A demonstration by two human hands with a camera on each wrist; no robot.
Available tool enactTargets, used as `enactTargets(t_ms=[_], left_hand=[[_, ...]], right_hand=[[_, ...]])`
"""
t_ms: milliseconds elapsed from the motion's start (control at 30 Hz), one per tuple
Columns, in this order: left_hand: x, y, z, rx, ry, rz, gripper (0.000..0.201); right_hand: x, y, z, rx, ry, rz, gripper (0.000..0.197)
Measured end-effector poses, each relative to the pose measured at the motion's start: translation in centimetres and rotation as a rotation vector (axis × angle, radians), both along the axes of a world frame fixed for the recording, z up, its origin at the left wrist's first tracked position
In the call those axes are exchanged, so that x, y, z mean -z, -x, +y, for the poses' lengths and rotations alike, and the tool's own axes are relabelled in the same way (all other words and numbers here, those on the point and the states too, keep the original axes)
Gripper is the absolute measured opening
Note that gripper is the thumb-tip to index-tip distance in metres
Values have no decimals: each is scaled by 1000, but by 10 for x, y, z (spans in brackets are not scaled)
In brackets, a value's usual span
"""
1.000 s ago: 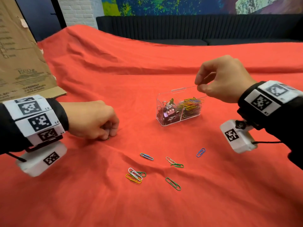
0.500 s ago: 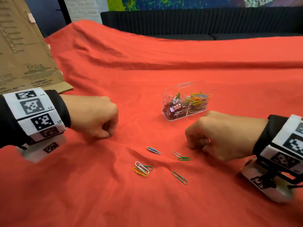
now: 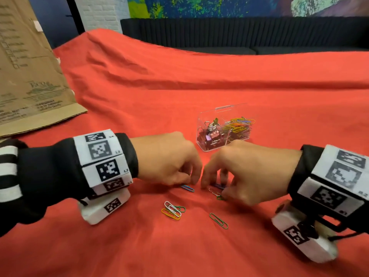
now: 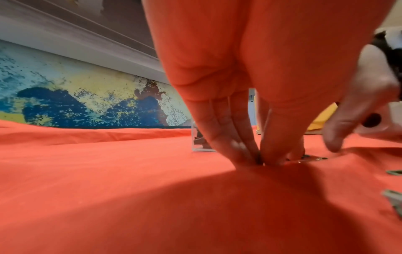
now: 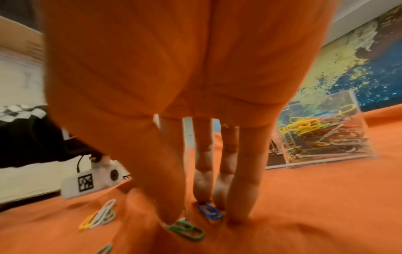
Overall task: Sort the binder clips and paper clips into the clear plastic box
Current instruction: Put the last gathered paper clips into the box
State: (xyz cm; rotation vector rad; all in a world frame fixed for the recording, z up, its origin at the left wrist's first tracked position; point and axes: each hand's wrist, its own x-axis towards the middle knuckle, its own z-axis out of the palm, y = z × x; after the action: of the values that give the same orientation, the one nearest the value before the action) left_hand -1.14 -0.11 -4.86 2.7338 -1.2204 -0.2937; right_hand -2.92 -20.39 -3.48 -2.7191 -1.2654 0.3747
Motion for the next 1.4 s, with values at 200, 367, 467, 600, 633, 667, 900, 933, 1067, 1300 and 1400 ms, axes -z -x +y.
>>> enactTargets(t_ms=[200,367,467,600,633,667,900,933,1067,1300,1400], left_hand=[[-3,6,0,19,-66,24,21],[-7,12,-9,-26,-162,-13,28],[-6,13,-12,-57,-183,-56,28],[-5,15,-12,-64,-179,-117,24],[-5,15,-11,-61,-184,-132,24],[-4,16,-10,-57,-187,-142,24],[-21,13,-10,-132,-44,-173,26],[-27,9,-12,-143,-1,-187,27],[-53,-14,-25,-175,178,-289,21],[-60,-76,-83,-257,137,-379,20],[-53,-95,-106,-272,20,-402,19]], right_hand=[[10,12,-1,-45,23,-107,37],[10,14,5,-22,113,-162,20],[8,12,5,23,95,-142,23],[-1,3,-11,112,-11,-37,21],[-6,-1,-16,131,-26,-32,19],[-12,-6,-21,153,-39,-40,17],[-42,-86,-53,471,-478,-361,20],[-38,-96,-53,503,-523,-375,19],[-16,-117,-51,507,-511,-346,19],[-13,-111,-74,520,-583,-398,13],[-15,-94,-84,507,-575,-402,12]])
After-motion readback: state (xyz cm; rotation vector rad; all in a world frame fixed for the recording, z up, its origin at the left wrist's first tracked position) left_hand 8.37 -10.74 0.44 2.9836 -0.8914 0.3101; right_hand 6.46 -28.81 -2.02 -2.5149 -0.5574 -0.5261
